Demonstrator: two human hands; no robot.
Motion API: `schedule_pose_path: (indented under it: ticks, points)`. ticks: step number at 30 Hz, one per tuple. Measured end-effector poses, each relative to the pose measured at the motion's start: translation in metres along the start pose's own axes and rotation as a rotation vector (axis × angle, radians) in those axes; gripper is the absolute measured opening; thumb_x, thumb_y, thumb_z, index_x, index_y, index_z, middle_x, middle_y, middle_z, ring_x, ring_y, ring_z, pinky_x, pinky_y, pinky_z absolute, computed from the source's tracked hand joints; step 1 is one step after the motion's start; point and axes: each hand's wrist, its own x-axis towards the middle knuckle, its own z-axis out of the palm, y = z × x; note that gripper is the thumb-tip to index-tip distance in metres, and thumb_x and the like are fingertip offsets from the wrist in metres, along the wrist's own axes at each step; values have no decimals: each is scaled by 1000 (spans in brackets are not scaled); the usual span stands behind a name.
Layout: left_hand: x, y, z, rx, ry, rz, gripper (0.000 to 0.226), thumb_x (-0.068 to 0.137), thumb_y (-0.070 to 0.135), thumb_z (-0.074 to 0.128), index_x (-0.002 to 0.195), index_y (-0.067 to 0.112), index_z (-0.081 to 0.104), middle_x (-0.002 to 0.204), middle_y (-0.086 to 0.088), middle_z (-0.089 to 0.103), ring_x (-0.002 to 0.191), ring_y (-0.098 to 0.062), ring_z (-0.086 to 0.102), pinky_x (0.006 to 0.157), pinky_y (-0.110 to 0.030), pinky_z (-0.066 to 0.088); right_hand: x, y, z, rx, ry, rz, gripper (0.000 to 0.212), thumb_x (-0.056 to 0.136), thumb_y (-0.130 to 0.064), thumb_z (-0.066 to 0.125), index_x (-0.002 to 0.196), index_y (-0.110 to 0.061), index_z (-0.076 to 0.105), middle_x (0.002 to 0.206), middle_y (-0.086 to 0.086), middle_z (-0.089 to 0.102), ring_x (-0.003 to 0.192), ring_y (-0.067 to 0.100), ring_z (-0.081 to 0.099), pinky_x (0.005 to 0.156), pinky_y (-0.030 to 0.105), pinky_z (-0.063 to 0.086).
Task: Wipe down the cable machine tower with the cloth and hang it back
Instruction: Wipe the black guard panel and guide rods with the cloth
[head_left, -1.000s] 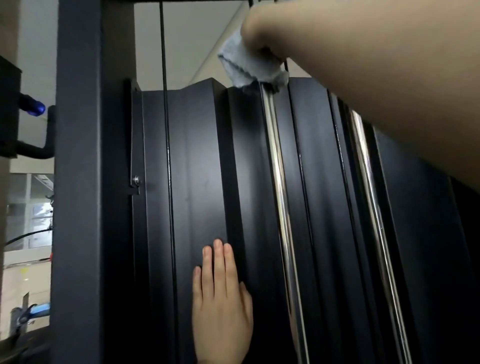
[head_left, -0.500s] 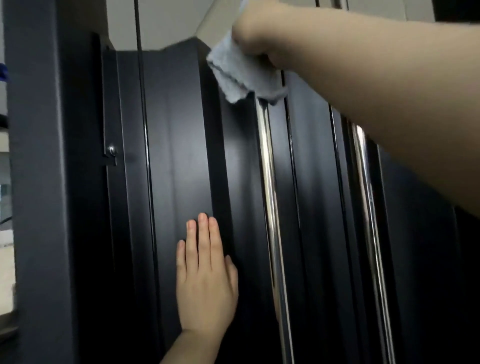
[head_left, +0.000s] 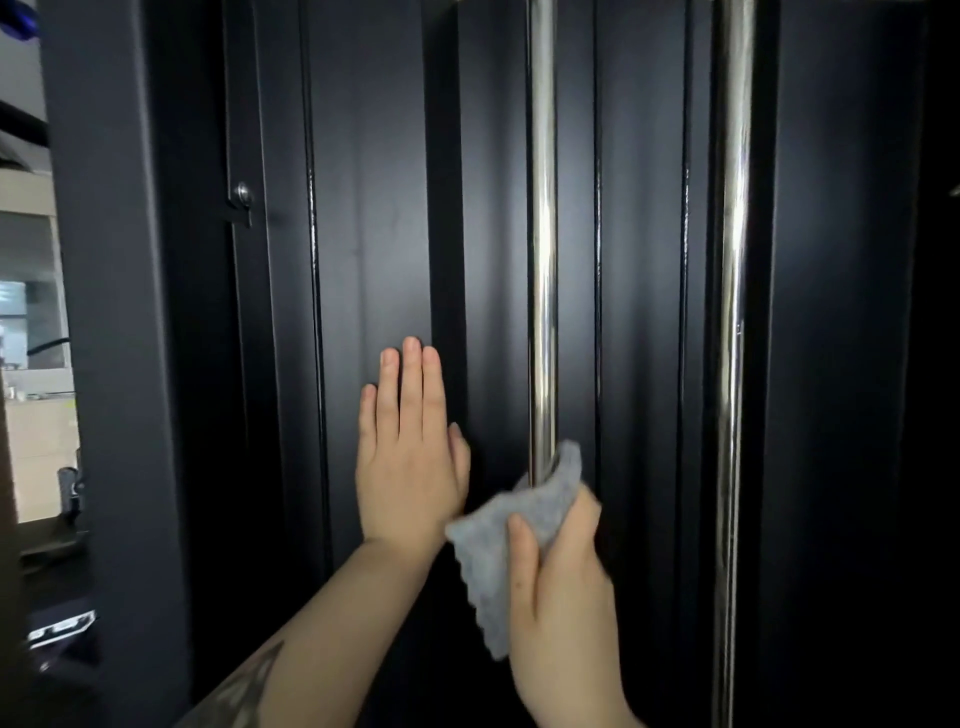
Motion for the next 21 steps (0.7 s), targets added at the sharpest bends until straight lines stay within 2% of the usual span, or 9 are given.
schedule_pose_path:
  ticks: [1, 3, 4, 6, 9, 12, 15, 17, 21]
  points:
    - [0, 1, -1, -12, -3, -2, 71, 90, 19, 44, 153, 3, 16, 160, -15, 20, 149, -27, 14, 122, -40, 7, -12, 7, 5, -38, 46, 70, 102, 90, -60, 41, 141, 3, -20, 148, 30, 6, 127, 43, 44, 104, 58, 24]
    - [0, 1, -1, -18, -3, -1, 72, 89, 19, 45, 153, 3, 16, 160, -15, 20, 149, -27, 14, 122, -40, 7, -28, 6, 2, -147, 614, 60, 77, 94, -34, 48, 151, -9, 4, 140, 16, 47, 117, 24, 54, 98, 47, 40]
    - [1, 1, -1, -6, 1, -1, 72, 89, 19, 44, 153, 3, 16, 160, -15, 20, 148, -28, 15, 122, -40, 7, -29, -4, -6, -208, 710, 11, 60, 95, -31, 46, 145, -8, 23, 119, 16, 58, 102, 23, 58, 86, 41, 48]
    - [1, 0, -1, 49, -16, 9, 75, 90, 20, 43, 154, 3, 8, 161, -15, 15, 149, -28, 11, 121, -39, 4, -12, -38, -29, -199, 693, -23, 41, 95, -33, 43, 129, -13, 33, 101, 5, 58, 89, 18, 59, 74, 31, 46]
    - [-2, -1, 0, 68, -52, 22, 80, 97, 25, 50, 154, 4, -3, 162, -14, 4, 150, -27, 1, 122, -39, -2, 17, -65, -52, -93, 688, -95, 35, 97, -33, 41, 128, -20, 29, 109, 1, 60, 91, 15, 63, 74, 34, 53]
    - [1, 0, -2, 57, -30, 18, 74, 97, 23, 46, 154, 4, 2, 162, -16, 11, 149, -28, 6, 122, -39, -1, -3, -32, -20, -187, 758, -133, 38, 96, -43, 38, 130, -29, 28, 109, -8, 61, 92, 9, 64, 74, 24, 52]
    - [0, 2, -5, 12, -27, 2, 71, 92, 21, 42, 154, 4, 11, 161, -15, 16, 149, -28, 10, 122, -39, 2, -39, 15, 26, -204, 776, 7, 46, 93, -47, 33, 136, -37, 22, 119, -9, 59, 103, 9, 61, 85, 28, 50]
    - [0, 2, -5, 4, -36, 5, 71, 92, 20, 43, 154, 3, 12, 161, -15, 16, 149, -28, 10, 122, -39, 3, -43, 21, 27, -141, 709, 48, 45, 93, -46, 36, 135, -43, 18, 110, -11, 62, 95, 6, 64, 80, 30, 55]
    - [1, 0, -2, 43, -28, 10, 73, 94, 21, 47, 154, 3, 9, 162, -15, 13, 149, -28, 10, 121, -39, 3, -1, -27, -27, -88, 710, -99, 40, 97, -33, 43, 132, -23, 26, 94, 0, 61, 81, 15, 66, 71, 36, 56]
